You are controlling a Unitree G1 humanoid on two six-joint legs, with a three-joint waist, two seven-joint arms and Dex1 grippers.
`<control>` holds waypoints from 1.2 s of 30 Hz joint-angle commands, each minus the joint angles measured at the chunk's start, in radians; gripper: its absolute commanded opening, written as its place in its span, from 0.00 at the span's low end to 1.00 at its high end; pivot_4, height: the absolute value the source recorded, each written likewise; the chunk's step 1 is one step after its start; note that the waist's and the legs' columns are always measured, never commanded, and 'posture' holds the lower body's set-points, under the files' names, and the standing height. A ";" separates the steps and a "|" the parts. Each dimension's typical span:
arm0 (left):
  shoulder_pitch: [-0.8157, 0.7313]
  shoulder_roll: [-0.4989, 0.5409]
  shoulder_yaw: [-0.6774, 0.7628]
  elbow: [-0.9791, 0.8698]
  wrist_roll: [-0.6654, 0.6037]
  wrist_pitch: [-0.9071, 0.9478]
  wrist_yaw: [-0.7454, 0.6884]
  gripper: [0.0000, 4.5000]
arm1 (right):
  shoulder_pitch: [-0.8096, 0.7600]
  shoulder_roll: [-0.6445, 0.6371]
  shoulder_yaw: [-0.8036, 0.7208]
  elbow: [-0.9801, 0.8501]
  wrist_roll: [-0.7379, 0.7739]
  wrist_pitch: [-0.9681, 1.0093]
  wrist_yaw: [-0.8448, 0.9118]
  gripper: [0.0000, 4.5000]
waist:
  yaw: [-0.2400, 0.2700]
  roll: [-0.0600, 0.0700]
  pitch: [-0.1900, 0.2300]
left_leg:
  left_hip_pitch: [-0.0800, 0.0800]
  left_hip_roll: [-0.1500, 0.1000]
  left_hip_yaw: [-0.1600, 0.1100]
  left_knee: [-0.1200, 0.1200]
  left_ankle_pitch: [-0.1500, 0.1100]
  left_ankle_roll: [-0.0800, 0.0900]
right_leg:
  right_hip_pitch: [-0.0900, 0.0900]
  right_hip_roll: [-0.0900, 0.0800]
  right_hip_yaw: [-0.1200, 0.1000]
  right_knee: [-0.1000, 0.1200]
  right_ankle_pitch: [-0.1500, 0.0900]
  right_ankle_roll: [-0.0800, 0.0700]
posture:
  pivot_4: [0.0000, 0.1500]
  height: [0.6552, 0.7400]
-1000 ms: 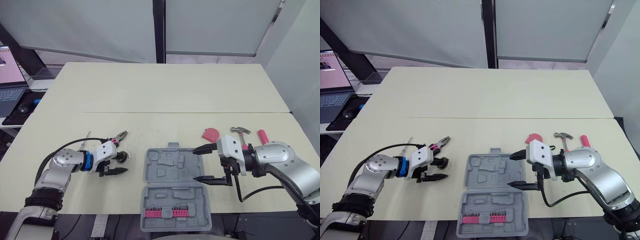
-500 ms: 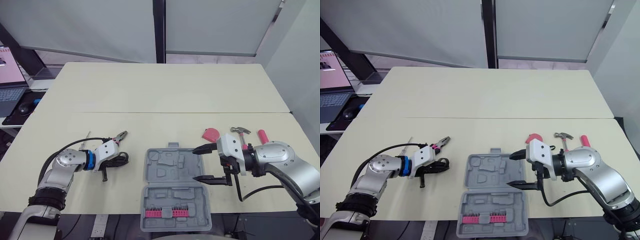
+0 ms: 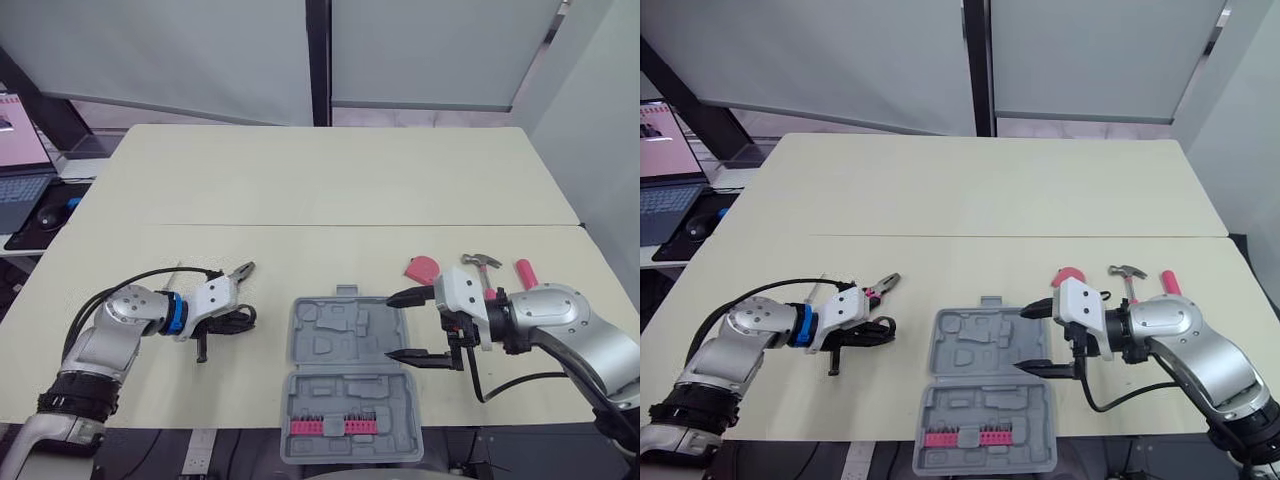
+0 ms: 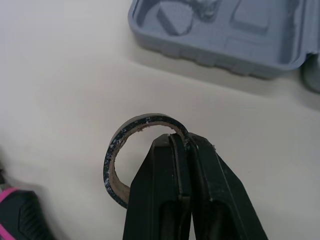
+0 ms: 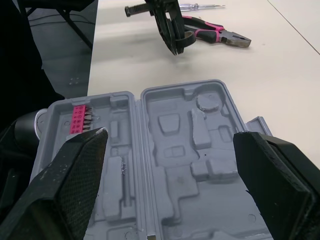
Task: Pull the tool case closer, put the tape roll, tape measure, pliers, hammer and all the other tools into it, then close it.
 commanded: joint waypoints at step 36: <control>-0.163 -0.250 -0.185 0.054 0.047 0.113 0.118 0.01 | 0.012 -0.027 -0.041 -0.082 0.007 0.074 -0.079 1.00 | 0.000 0.000 0.000 | 0.000 0.000 -0.001 0.001 0.000 0.000 | 0.000 0.001 0.000 0.000 0.000 0.000 | 1.00 1.00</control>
